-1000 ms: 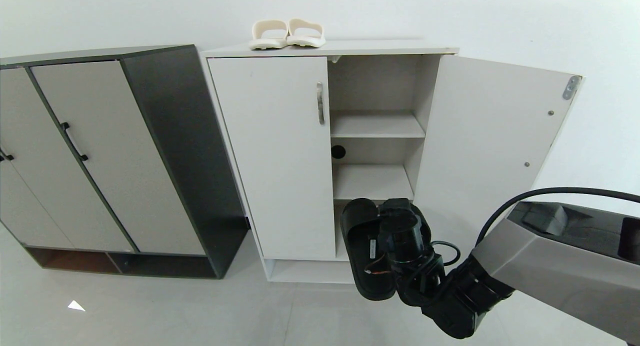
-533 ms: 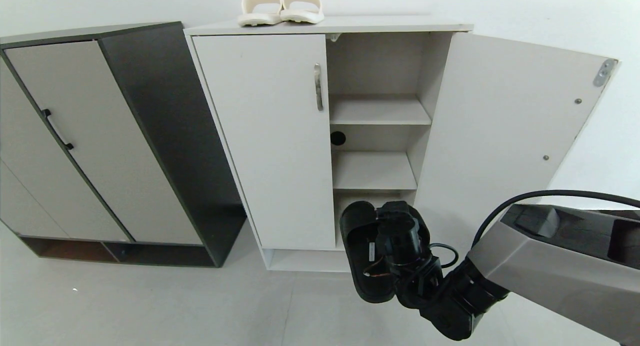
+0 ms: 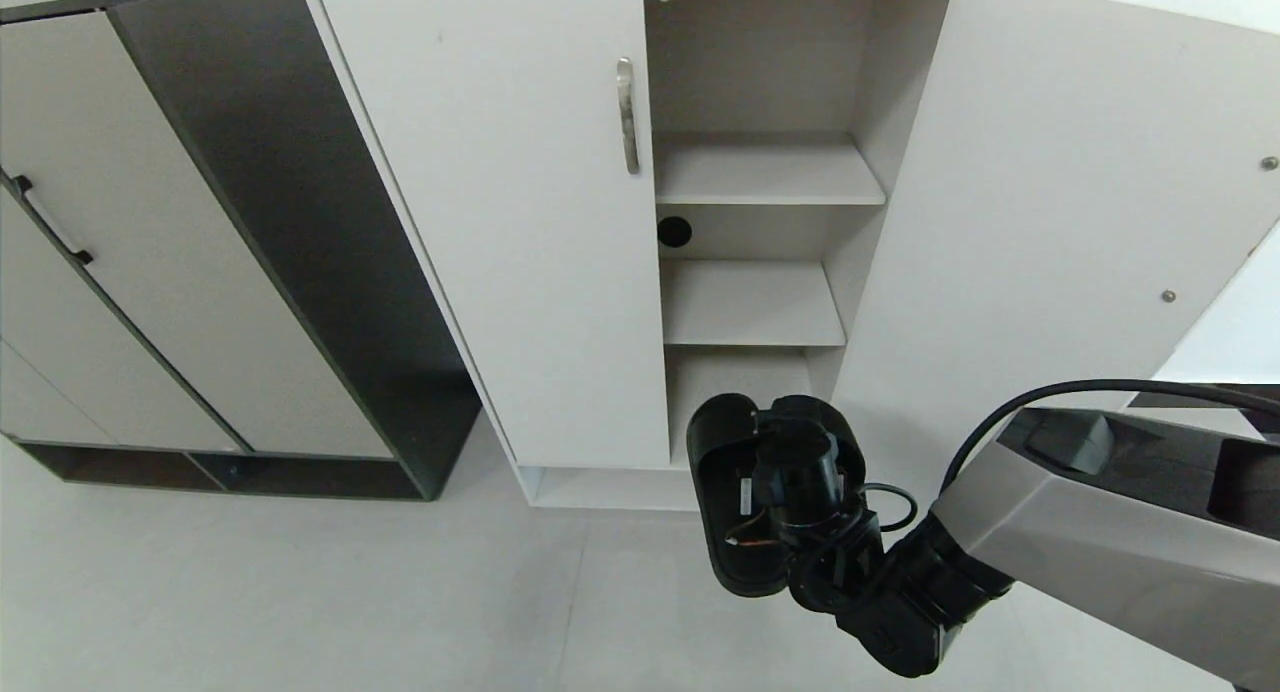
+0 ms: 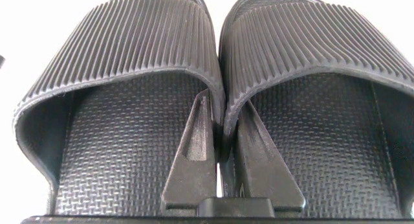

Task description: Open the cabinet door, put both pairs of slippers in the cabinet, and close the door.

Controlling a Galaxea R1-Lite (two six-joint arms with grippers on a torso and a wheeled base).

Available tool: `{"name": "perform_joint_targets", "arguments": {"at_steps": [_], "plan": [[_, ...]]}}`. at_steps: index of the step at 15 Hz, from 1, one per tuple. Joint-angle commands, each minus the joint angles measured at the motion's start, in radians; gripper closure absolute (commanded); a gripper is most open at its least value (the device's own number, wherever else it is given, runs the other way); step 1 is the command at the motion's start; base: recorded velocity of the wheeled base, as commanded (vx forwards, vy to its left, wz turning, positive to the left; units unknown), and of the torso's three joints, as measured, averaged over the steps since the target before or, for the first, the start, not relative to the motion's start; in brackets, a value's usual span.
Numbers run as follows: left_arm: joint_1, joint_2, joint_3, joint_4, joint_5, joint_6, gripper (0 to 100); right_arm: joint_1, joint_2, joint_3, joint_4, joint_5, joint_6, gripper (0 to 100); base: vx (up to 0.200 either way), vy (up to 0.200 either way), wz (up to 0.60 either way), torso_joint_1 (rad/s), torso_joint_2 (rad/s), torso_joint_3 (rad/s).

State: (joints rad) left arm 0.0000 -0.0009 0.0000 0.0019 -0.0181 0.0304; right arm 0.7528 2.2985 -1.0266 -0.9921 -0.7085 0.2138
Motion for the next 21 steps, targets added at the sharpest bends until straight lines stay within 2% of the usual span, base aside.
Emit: {"name": "perform_joint_targets", "arguments": {"at_steps": [1,2,4,12,21], "plan": [[-0.002,0.001,0.0,0.0,0.0,0.0,100,0.008,-0.008,0.006,-0.085,-0.016,-0.042,100,0.0,0.0,0.0,0.002,0.0,-0.193],[0.0,0.001,0.0,0.0,0.0,0.0,100,0.008,0.002,0.011,-0.164,-0.016,-0.079,100,0.0,0.0,0.0,0.002,0.0,-0.207],[0.0,0.001,0.0,0.0,0.0,0.0,100,0.005,0.019,0.025,-0.224,-0.016,-0.114,100,0.0,0.0,0.0,0.005,0.0,-0.178],[0.0,0.001,0.0,0.0,0.0,-0.001,100,-0.007,0.021,0.013,-0.223,-0.014,-0.114,100,0.0,0.0,0.0,0.0,0.0,-0.011],[0.0,0.001,0.0,0.0,0.0,-0.001,100,-0.024,0.018,0.0,-0.215,-0.014,-0.113,100,0.2,0.0,0.0,0.002,0.0,0.002]]}}
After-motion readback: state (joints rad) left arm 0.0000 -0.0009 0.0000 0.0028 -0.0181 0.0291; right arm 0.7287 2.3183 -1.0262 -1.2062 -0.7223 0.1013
